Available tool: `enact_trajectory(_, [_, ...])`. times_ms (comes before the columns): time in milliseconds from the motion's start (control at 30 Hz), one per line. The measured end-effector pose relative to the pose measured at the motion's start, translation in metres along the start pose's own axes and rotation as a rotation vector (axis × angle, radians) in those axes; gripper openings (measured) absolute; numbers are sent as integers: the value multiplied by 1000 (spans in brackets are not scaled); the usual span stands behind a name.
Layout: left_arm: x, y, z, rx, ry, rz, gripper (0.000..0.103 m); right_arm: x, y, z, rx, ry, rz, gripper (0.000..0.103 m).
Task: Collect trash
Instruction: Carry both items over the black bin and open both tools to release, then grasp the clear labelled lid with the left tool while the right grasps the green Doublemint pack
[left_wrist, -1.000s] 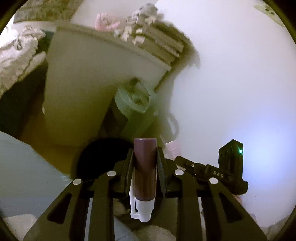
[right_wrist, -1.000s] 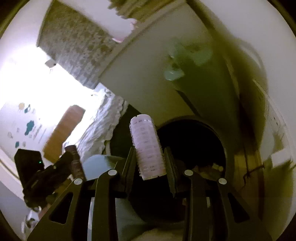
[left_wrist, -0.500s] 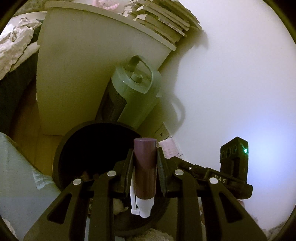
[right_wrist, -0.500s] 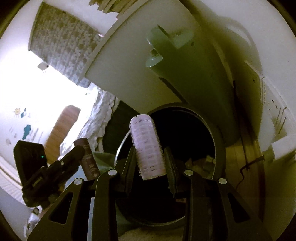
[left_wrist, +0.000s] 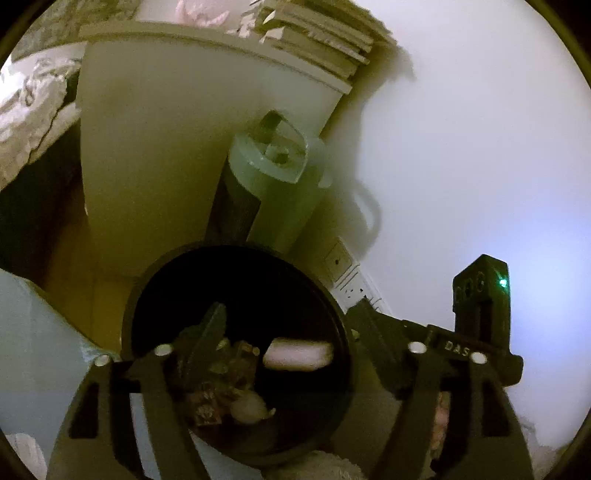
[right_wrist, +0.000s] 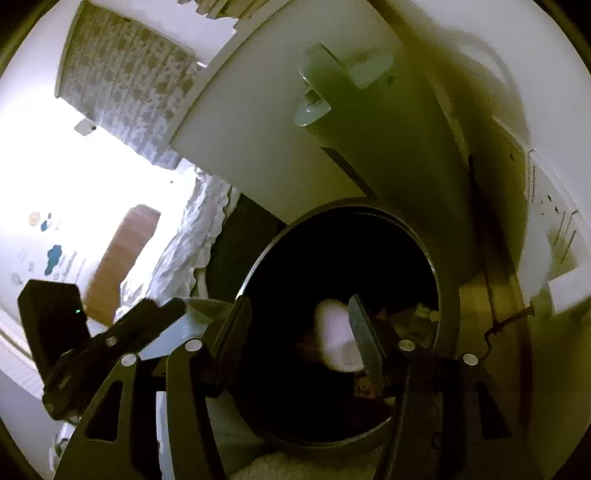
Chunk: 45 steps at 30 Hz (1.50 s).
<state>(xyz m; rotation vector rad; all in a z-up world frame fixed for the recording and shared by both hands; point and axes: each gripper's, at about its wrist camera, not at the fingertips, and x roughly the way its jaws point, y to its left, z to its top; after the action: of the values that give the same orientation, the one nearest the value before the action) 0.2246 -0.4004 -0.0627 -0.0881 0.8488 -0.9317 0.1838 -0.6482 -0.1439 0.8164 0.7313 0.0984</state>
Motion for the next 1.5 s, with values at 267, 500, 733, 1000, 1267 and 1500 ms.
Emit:
enact_trajectory(267, [-30,0,-7,-7,-21,-2,79,-9,9,-5,-18,9,-15,56])
enact_trajectory(500, [-85,15,-34,-76,-75,28,80,-14,42,-11,-84,41,-1,56])
enact_trajectory(733, [-165,45,-79,-120,-141,160,85,-11,110,-23,-234,97,37,61])
enact_trajectory(1000, [-246,128,-143,-255,-142,407,85,28,202,-64,-431,259,89,65])
enact_trajectory(1267, [-253,194,-142,-263,-86,505,81,88,299,-111,-638,434,133,65])
enact_trajectory(1500, [-229,221,-134,-170,25,506,70,138,354,-137,-795,500,99,65])
